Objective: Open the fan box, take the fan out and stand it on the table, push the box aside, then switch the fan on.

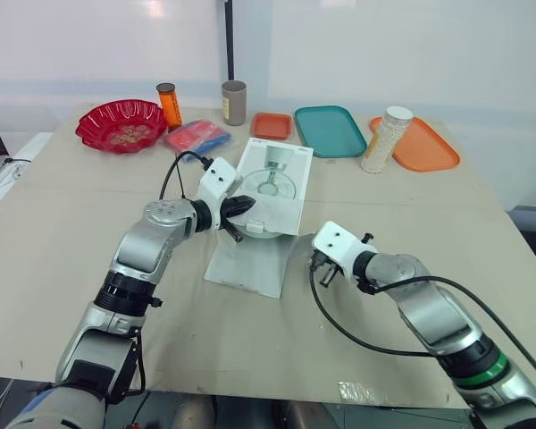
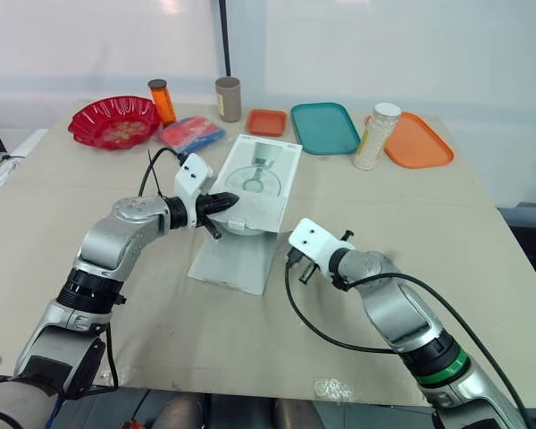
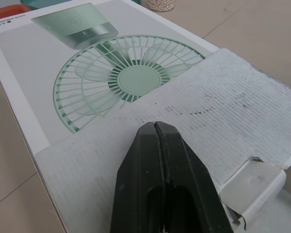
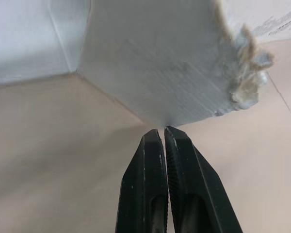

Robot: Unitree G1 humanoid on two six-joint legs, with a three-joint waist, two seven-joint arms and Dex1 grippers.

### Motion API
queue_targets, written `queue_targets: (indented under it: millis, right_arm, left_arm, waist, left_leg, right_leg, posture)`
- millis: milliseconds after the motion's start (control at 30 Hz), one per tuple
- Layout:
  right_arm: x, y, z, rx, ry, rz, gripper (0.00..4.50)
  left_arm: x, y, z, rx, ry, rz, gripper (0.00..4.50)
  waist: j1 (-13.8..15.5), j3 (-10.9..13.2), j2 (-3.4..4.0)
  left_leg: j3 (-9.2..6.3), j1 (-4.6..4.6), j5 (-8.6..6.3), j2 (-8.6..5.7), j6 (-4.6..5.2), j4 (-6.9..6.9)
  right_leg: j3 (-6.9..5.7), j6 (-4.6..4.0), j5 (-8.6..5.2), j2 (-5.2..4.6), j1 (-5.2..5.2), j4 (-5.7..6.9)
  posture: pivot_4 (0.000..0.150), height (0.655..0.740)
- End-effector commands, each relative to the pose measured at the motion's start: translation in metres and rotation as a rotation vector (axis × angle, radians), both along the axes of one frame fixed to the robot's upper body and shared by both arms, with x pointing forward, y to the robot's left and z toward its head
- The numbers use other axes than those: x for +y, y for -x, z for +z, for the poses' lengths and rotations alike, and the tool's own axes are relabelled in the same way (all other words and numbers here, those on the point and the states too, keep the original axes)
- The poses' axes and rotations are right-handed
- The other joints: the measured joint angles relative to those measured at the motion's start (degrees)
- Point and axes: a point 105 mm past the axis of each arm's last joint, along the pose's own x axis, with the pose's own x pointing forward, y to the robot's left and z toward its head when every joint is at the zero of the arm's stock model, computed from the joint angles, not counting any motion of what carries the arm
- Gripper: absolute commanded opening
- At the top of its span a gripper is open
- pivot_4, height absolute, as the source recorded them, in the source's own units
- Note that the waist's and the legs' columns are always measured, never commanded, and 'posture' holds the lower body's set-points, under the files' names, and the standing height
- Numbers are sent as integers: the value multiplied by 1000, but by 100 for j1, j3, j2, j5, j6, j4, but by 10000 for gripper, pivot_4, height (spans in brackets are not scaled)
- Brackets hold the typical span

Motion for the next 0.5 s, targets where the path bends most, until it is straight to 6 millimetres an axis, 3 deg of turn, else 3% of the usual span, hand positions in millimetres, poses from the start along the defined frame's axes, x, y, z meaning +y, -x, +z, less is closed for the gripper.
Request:
queue_targets:
  millis: [33, 333, 500]
  right_arm:
    - [7, -11, 33, -125, -74, 2, 1302]
    - [28, -5, 40, -127, -158, 78, 1302]
    - [30, -1, 39, -118, -169, 91, 1302]
  left_arm:
    - [0, 1, -12, 43, -10, 12, 0]
    - [1, 1, -12, 45, -6, 24, 0]
    - [0, 2, -12, 47, -5, 25, 0]
  waist:
    - [2, 0, 0]
    - [3, 0, 0]
    - [2, 0, 1]
  left_leg:
    - [-1, 0, 0, 1, -1, 0]
    - [-1, -1, 0, 0, -1, -1]
    - [-1, 0, 0, 1, -1, -1]
  right_leg:
    - [-1, 0, 0, 0, 0, 0]
    - [-2, 0, 0, -1, 0, 0]
    - [-2, 0, 0, 0, 0, 0]
  posture:
    - [1500, 7400]
    - [1500, 7400]
    - [1500, 7400]
